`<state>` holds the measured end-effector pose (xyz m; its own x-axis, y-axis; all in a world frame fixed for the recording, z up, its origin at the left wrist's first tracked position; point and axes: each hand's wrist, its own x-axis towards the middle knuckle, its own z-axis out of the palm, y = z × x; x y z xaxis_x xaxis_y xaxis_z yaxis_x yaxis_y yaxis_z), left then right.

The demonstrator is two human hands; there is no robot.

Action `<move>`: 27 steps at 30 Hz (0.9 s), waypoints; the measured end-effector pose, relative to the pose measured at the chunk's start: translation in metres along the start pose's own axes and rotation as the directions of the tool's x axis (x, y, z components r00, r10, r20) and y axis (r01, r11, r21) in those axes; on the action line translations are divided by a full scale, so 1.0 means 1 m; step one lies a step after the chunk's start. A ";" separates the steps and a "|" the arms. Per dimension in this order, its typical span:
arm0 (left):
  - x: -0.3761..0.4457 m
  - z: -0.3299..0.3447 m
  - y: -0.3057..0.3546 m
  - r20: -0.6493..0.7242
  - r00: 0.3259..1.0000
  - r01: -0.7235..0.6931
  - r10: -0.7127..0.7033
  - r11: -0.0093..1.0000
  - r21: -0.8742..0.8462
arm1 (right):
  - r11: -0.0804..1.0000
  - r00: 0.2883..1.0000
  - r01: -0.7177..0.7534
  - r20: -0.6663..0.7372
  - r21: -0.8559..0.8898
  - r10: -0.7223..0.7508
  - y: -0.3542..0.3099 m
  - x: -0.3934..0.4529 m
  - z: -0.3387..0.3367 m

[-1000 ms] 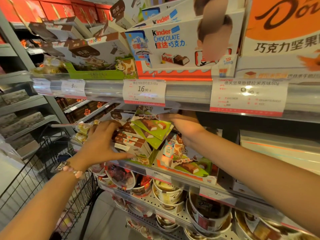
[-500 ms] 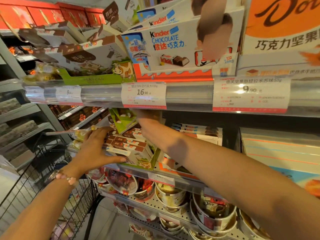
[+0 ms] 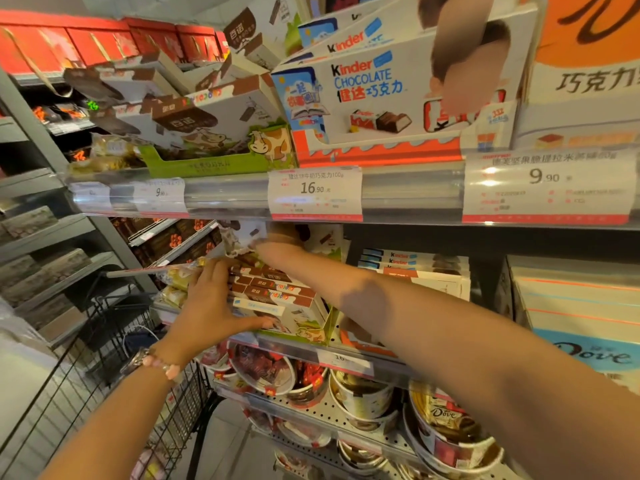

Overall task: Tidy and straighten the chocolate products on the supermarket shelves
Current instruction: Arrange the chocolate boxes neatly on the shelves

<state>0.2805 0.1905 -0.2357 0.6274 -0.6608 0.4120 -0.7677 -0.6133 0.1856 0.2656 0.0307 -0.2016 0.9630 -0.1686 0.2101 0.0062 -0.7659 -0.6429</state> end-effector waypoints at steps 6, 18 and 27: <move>-0.003 0.005 -0.003 -0.025 1.000 0.017 -0.018 0.999 -0.046 | 0.969 0.968 0.247 0.030 0.024 -0.248 -0.005 -0.010 -0.004; 0.012 -0.005 -0.022 0.095 0.995 -0.050 0.044 0.997 0.061 | 0.957 0.924 0.276 0.299 -0.086 -0.240 0.006 -0.012 -0.004; 0.012 -0.002 -0.027 0.075 0.994 -0.086 0.080 0.993 0.082 | 0.975 0.947 0.210 0.263 -0.070 -0.185 0.014 -0.045 -0.034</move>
<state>0.3086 0.2004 -0.2338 0.5721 -0.7383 0.3573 -0.8057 -0.5875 0.0761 0.2133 0.0061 -0.1948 0.9816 0.1450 0.1239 0.1891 -0.8258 -0.5313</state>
